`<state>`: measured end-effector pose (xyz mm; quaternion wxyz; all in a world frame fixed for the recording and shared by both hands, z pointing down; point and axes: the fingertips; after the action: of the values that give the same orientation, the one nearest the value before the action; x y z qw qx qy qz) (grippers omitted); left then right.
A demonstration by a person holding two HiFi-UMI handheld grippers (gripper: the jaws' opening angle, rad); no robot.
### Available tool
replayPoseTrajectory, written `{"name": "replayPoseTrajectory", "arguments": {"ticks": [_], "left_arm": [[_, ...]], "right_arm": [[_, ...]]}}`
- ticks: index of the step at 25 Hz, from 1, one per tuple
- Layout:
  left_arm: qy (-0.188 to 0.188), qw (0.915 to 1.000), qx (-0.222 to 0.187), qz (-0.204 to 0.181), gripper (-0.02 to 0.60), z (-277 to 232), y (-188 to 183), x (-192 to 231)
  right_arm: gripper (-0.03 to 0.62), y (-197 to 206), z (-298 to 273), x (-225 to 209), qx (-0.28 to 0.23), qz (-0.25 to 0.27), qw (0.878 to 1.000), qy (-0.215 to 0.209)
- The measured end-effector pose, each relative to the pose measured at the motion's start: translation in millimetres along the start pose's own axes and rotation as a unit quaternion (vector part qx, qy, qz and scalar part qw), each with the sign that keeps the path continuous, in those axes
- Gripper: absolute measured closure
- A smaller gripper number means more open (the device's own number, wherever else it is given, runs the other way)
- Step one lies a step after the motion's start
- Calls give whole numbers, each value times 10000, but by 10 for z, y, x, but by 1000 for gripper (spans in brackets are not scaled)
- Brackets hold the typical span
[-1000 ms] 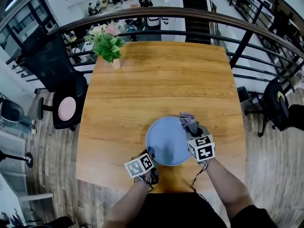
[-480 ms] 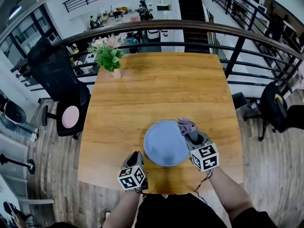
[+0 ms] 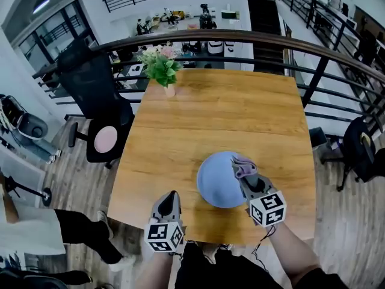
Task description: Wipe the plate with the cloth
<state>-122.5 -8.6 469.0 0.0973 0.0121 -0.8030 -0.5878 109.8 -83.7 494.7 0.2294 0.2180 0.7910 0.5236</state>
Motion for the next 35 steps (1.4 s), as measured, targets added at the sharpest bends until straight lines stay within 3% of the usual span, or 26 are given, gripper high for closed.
{"name": "replayPoseTrajectory", "arguments": {"ticks": [7, 15, 26, 35], "left_arm": [[165, 9997, -163, 53, 560, 324, -85, 183], [834, 9961, -270, -84, 562, 588, -160, 206], [1982, 9795, -247, -269, 563, 1113, -72, 90], [2536, 9662, -130, -452, 563, 1488, 81, -60]], "right_arm": [[523, 42, 82, 384, -68, -255, 9996, 37], [522, 121, 455, 769, -168, -480, 9971, 571], [523, 345, 1172, 1410, -413, -738, 9845, 1535], [523, 620, 1673, 1791, -474, -970, 9736, 2011]]}}
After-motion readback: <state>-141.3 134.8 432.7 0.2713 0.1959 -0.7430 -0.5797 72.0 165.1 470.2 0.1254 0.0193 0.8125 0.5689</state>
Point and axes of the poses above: the fingertips, and each gripper's own axes: z backward along the fingers, x to its left, y out of its underside, and after that the axes turned 1 degree about -x, right-handed
